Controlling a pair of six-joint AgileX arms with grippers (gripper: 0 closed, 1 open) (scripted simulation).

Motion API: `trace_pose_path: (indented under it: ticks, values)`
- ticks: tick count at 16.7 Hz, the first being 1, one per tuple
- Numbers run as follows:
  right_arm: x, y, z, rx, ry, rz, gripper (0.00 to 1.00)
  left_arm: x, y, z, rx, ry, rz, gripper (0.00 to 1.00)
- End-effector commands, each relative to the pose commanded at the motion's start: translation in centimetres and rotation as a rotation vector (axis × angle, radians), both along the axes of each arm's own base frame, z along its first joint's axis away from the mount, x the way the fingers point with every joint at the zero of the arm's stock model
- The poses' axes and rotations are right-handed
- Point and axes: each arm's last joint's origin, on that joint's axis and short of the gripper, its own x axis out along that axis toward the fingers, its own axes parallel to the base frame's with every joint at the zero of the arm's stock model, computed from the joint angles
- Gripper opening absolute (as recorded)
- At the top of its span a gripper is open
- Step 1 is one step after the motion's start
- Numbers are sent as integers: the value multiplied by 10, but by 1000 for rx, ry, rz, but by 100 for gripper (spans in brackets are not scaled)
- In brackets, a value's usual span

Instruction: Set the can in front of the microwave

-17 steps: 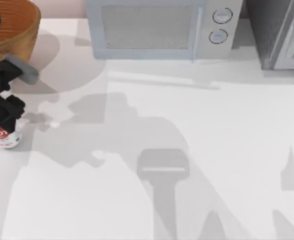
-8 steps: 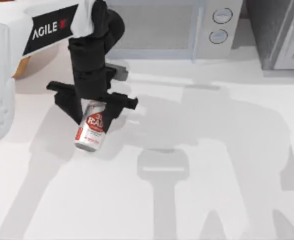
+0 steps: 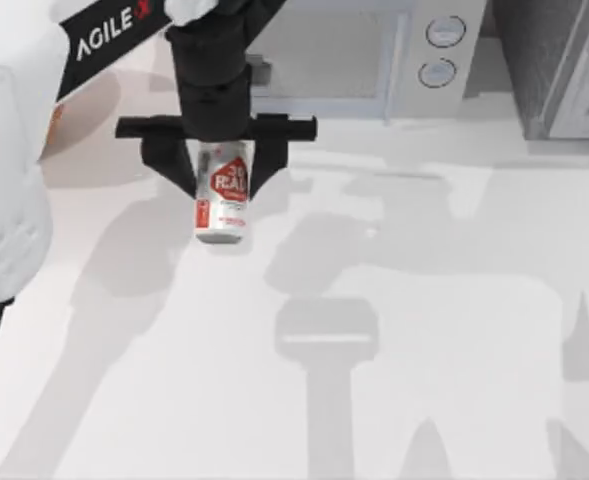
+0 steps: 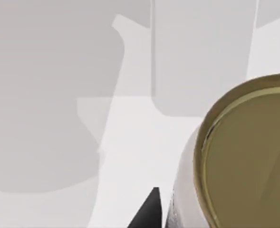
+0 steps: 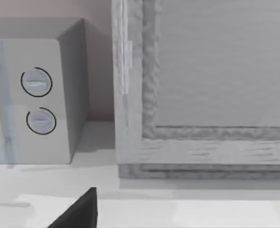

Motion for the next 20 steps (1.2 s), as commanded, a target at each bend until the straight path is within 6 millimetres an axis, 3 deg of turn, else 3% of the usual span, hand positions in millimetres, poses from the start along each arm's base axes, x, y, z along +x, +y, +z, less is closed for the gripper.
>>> trace_pose_path:
  ticks: [6, 15, 20]
  values:
    - [0, 0, 0, 0, 0, 0, 100, 2, 2, 8, -3, -23, 26, 0]
    - [0, 0, 0, 0, 0, 0, 100, 2, 2, 0, -3, -23, 26, 0]
    - [0, 0, 0, 0, 0, 0, 100, 2, 2, 0, -3, -23, 26, 38]
